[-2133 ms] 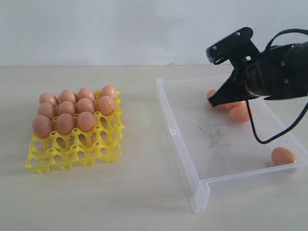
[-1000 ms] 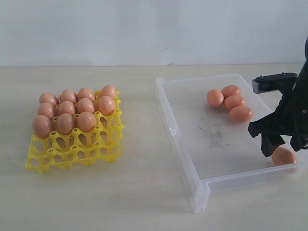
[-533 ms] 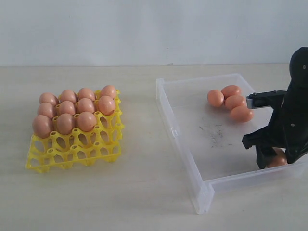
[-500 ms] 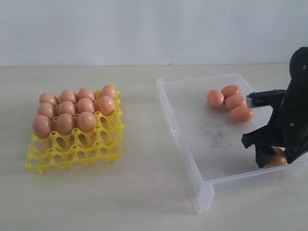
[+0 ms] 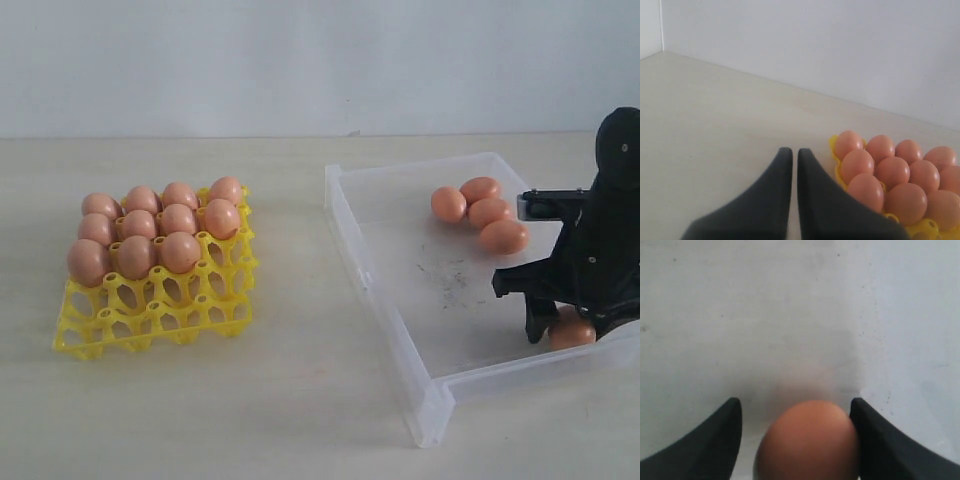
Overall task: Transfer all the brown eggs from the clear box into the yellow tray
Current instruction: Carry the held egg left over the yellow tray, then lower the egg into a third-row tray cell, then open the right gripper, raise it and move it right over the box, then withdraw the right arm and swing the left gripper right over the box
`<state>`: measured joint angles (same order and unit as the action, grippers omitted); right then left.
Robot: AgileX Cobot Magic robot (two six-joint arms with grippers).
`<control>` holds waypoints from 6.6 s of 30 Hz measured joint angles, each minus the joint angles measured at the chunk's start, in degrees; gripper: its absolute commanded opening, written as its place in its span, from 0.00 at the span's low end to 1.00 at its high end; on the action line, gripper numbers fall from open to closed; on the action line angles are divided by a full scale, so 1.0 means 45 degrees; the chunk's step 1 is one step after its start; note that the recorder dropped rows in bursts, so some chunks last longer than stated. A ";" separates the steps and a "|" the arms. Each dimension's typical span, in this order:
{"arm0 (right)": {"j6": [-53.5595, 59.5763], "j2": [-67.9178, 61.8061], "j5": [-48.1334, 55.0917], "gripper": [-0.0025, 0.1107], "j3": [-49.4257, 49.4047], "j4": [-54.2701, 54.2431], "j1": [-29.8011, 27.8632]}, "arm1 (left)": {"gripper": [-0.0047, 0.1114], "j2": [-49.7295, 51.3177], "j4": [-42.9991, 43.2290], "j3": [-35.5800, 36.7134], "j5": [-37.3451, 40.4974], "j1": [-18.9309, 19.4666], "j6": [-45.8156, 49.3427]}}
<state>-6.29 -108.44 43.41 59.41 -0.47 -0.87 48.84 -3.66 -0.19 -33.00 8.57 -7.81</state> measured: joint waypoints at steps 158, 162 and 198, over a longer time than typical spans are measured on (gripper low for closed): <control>-1.7037 0.0898 -0.9648 0.02 0.1636 2.2267 0.5664 | 0.07 0.0000 0.0000 0.0000 0.0000 0.0000 0.0000; -1.6037 0.1051 -0.5450 0.02 0.0624 2.1459 0.5664 | 0.07 0.0000 0.0000 0.0000 0.0000 0.0000 0.0000; 0.3686 0.5730 -0.7906 0.02 -0.2379 0.0292 0.0949 | 0.07 0.3328 1.8855 -0.7692 -0.2931 -0.2292 -1.6774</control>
<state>10.29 -82.66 7.84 48.70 0.84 3.40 63.82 81.19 -34.81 -46.19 -1.74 -83.30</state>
